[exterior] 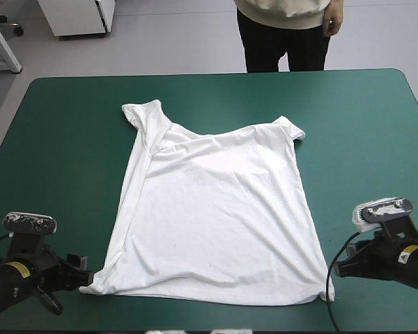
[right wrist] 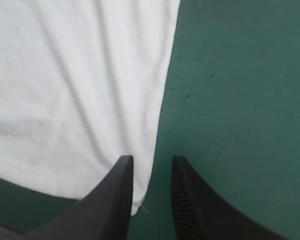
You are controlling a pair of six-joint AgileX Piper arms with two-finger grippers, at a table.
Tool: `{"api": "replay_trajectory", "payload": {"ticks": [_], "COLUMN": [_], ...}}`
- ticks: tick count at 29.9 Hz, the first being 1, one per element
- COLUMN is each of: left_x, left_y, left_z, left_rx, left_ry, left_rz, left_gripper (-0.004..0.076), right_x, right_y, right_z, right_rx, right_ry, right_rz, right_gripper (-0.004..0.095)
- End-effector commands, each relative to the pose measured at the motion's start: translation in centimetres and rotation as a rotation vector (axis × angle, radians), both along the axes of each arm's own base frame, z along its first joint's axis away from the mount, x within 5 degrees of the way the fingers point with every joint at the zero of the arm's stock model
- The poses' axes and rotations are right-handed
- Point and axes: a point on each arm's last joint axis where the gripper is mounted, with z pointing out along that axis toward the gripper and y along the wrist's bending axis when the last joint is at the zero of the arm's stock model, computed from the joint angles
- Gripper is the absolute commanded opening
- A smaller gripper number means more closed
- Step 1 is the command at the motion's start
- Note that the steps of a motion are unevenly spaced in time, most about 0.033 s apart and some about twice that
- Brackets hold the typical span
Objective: Fold the cloth
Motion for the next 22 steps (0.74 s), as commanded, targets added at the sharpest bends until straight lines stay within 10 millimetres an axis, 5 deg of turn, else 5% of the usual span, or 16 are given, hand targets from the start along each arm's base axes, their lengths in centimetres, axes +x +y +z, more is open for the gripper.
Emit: {"api": "replay_trajectory", "payload": {"ticks": [1,5,10,18,22], "left_x": [-0.4,-0.7,-0.6,-0.4,-0.4], "left_y": [-0.4,-0.7,-0.4,-0.2,-0.2], "left_z": [2.0,3.3,4.2,4.4,4.5], "left_rx": [-0.037,-0.078,-0.047,-0.023,-0.023], "left_ry": [-0.038,-0.077,-0.127,-0.165,-0.169], "left_rz": [-0.040,-0.052,-0.038,-0.026,-0.025], "left_gripper": [0.0473,0.0473,0.0473,0.0473,0.0473], "right_x": [-0.1,-1.6,-2.4,0.1,1.0], "right_y": [-0.6,-1.1,-0.7,0.8,0.8], "right_z": [4.3,7.9,8.5,2.4,-1.3], "right_rx": [-0.036,-0.044,0.031,0.092,0.077], "right_ry": [-0.189,-0.229,-0.239,0.015,0.139], "right_rz": [-0.031,-0.093,-0.085,0.037,0.012], "right_gripper": [0.0262,0.0261,0.0264,0.0535,0.0550]}}
